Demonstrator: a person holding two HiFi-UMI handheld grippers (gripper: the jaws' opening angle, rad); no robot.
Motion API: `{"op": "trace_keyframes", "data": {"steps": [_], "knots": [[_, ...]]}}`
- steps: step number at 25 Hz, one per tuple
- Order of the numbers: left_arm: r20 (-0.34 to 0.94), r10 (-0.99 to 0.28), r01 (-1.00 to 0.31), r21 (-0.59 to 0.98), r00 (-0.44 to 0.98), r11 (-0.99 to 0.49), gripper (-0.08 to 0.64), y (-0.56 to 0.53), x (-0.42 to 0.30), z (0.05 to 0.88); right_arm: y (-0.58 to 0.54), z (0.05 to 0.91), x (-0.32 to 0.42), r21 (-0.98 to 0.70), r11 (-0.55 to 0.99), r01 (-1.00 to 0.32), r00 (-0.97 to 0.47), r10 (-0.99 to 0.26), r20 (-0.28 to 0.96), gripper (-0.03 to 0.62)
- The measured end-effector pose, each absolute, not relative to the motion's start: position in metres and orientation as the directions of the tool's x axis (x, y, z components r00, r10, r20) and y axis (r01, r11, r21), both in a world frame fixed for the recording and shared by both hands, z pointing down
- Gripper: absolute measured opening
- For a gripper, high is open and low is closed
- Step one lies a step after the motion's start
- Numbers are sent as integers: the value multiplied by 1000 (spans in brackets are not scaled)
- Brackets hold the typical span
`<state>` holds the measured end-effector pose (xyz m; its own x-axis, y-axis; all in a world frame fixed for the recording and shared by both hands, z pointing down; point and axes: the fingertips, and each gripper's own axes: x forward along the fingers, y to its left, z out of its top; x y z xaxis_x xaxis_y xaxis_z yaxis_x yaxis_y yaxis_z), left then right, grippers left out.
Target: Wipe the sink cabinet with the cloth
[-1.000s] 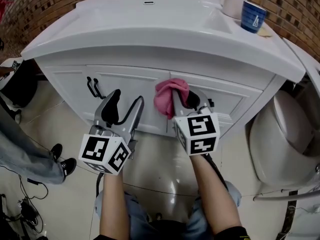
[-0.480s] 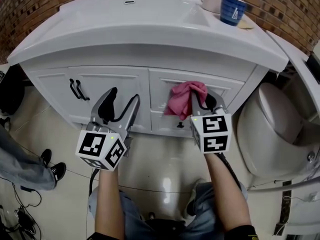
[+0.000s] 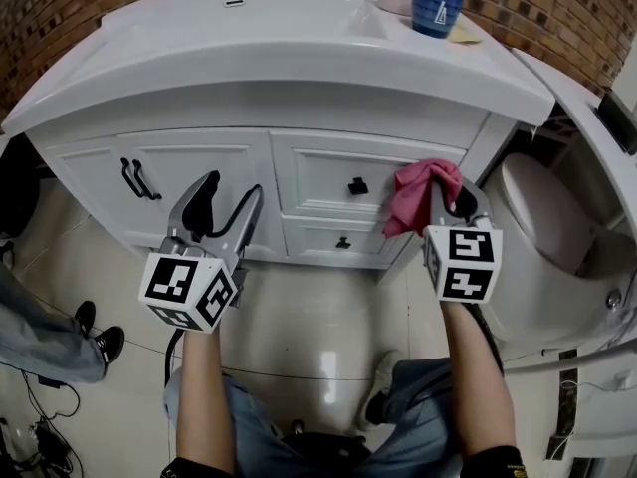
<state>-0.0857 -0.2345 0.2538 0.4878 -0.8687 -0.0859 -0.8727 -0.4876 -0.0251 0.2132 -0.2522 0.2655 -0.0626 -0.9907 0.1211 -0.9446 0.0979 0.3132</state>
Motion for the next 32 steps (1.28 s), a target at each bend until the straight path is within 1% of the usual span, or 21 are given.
{"op": "trace_keyframes", "data": {"steps": [5, 8, 11, 13, 15, 17, 19, 21, 23, 26, 32], "knots": [[-83, -867, -871, -41, 492, -490, 281, -235, -85, 254, -250, 260, 252, 273, 6, -962, 26, -993, 116, 37], [-84, -867, -872, -50, 490, -488, 281, -235, -84, 254, -249, 256, 249, 166, 19, -986, -3, -995, 99, 37], [-78, -875, -878, -62, 478, -474, 281, -237, -90, 256, -249, 249, 198, 41, 147, -988, -145, -987, 65, 37], [-62, -886, -887, -66, 460, -457, 282, -238, -100, 261, -251, 247, 145, 26, 270, -963, -269, -962, 47, 37], [-55, -894, -895, -60, 445, -442, 282, -236, -111, 262, -251, 248, 88, 53, 409, -911, -408, -912, 34, 37], [-60, -895, -896, -56, 443, -440, 281, -232, -118, 262, -250, 251, 31, 121, 538, -834, -540, -842, 23, 37], [-49, -893, -894, -61, 447, -444, 281, -232, -123, 266, -251, 259, -12, 189, 594, -782, -599, -800, 38, 37], [-31, -898, -897, -62, 439, -437, 282, -233, -133, 272, -256, 268, -35, 210, 595, -775, -600, -798, 48, 37], [-31, -905, -905, -54, 425, -423, 281, -234, -144, 273, -265, 281, -41, 223, 568, -792, -566, -820, 80, 37], [-48, -909, -910, -48, 414, -411, 281, -238, -151, 270, -278, 292, -27, 249, 500, -829, -486, -866, 118, 37], [-68, -885, -888, -27, 460, -460, 281, -246, -141, 271, -277, 289, 15, 378, 388, -841, -369, -921, 125, 37]]}}
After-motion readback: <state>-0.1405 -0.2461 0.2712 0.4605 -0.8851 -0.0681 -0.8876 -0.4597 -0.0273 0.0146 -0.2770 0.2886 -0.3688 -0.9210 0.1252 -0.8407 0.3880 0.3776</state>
